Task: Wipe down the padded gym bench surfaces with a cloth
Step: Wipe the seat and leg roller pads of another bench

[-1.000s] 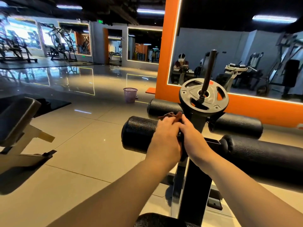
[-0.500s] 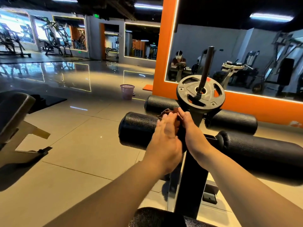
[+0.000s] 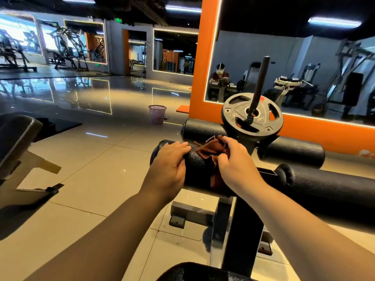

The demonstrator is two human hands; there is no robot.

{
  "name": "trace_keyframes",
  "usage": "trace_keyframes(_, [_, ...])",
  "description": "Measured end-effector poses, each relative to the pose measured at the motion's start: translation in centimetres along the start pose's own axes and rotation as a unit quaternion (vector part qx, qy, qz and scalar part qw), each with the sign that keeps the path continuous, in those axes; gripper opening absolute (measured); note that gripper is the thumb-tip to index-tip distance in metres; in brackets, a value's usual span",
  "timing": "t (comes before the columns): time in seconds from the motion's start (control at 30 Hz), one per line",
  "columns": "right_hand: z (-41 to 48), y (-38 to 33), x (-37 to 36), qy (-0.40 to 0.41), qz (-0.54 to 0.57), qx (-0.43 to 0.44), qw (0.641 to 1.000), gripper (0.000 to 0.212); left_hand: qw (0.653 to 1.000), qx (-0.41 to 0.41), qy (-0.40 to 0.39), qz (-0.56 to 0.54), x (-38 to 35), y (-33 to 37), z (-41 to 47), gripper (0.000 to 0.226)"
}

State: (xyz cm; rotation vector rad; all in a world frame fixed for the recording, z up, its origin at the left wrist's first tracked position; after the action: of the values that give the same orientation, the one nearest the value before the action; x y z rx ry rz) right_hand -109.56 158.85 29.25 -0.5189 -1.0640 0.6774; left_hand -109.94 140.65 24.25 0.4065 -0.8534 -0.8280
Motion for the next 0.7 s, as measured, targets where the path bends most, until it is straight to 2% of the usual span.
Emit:
trace_keyframes(0.07, [1.1, -0.9, -1.1, 0.009, -0.036, -0.053, 0.998, 0.043, 1.0, 0.004, 0.0, 0.005, 0.0, 0.1, 0.0, 0.04])
trace_keyframes(0.1, [1.2, -1.7, -1.8, 0.012, -0.082, -0.046, 0.996, 0.042, 1.0, 0.003, -0.006, 0.007, 0.1, 0.0, 0.0, 0.04])
trace_keyframes(0.17, [0.5, -3.0, -2.9, 0.016, -0.155, 0.019, 0.988, 0.04, 1.0, -0.001, -0.018, 0.017, 0.2, -0.3, -0.2, 0.041])
trace_keyframes(0.23, [-0.3, -2.6, -2.6, 0.002, -0.144, 0.079, 0.986, 0.042, 0.999, -0.011, -0.017, 0.03, 0.2, -0.5, -0.6, 0.042])
trace_keyframes(0.3, [-0.1, -0.8, -1.4, -0.016, -0.123, 0.096, 0.988, 0.042, 0.999, -0.029, -0.007, 0.03, 0.2, -0.5, -1.3, 0.042])
trace_keyframes(0.4, [1.7, 1.5, 1.4, 0.015, -0.083, -0.022, 0.996, 0.041, 0.999, -0.044, 0.008, 0.022, 0.1, -0.5, -1.6, 0.042])
trace_keyframes(0.47, [1.9, 1.7, 1.4, 0.027, -0.085, -0.057, 0.994, 0.038, 0.999, -0.041, 0.012, 0.016, 0.1, -0.3, -1.5, 0.042])
trace_keyframes(0.57, [0.4, -1.5, -1.3, 0.024, -0.075, 0.037, 0.996, 0.038, 0.999, -0.034, 0.007, 0.02, 0.1, 0.0, -1.3, 0.043])
trace_keyframes(0.63, [-0.7, -3.5, -3.9, -0.032, -0.083, 0.121, 0.989, 0.043, 0.999, -0.022, -0.003, 0.031, 0.3, 0.0, -1.2, 0.043])
trace_keyframes(0.7, [-0.7, -4.0, -4.6, -0.078, -0.096, 0.146, 0.982, 0.053, 0.999, -0.02, -0.016, 0.047, 0.5, -0.2, -0.9, 0.042])
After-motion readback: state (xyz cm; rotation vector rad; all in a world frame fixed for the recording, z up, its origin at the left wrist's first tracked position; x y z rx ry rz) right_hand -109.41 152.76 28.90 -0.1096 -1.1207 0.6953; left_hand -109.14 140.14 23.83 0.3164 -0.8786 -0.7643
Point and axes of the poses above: each hand's wrist, its own z-axis towards the middle knuckle, its own x-axis out of the back of the hand, y = z × x, the point moved 3 cm from there along z, towards the middle knuckle, and after that the axes turned 3 degrees about y, right-handed, at the moved point
